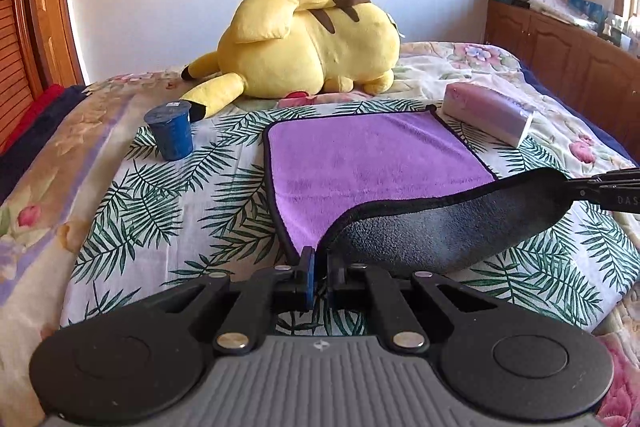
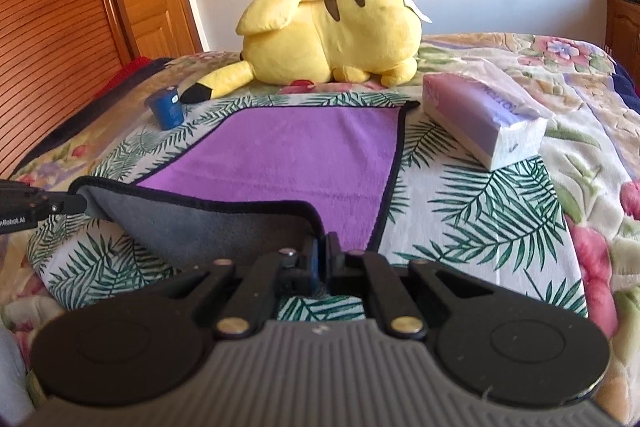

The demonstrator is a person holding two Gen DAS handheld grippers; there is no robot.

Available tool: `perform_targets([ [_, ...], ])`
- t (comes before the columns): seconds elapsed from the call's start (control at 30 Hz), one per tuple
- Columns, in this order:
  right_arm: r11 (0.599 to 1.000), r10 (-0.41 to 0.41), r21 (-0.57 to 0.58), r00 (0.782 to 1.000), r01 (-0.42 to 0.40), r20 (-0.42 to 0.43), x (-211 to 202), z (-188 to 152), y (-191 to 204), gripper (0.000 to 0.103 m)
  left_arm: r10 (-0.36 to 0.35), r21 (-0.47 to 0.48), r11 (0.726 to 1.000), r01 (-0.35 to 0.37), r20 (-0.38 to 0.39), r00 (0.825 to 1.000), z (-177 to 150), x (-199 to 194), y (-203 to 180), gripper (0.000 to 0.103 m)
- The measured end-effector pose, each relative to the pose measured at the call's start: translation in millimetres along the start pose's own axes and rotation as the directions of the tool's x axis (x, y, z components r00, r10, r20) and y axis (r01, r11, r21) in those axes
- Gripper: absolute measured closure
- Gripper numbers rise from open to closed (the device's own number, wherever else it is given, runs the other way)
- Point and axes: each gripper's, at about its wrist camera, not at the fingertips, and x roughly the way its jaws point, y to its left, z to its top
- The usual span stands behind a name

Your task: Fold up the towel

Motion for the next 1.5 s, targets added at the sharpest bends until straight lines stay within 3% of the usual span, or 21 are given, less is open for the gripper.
perform_targets([
  [0.83,0.998,0.002,-0.059,0.994,0.005,0.108,-1.5,28.3,4.4,0.099,0.018,0.035,0.999,-0.020,0.058,0.998,28.8,3.5,-3.9,0.098],
  [1.5,0.994,-0.003,-0.107,0.991,0.017,0.134,6.9,42.0,3.7,0.099,0.031,0.039,0.999,-0.035,0.099,0.995,52.2,9.3,1.7,0.098],
])
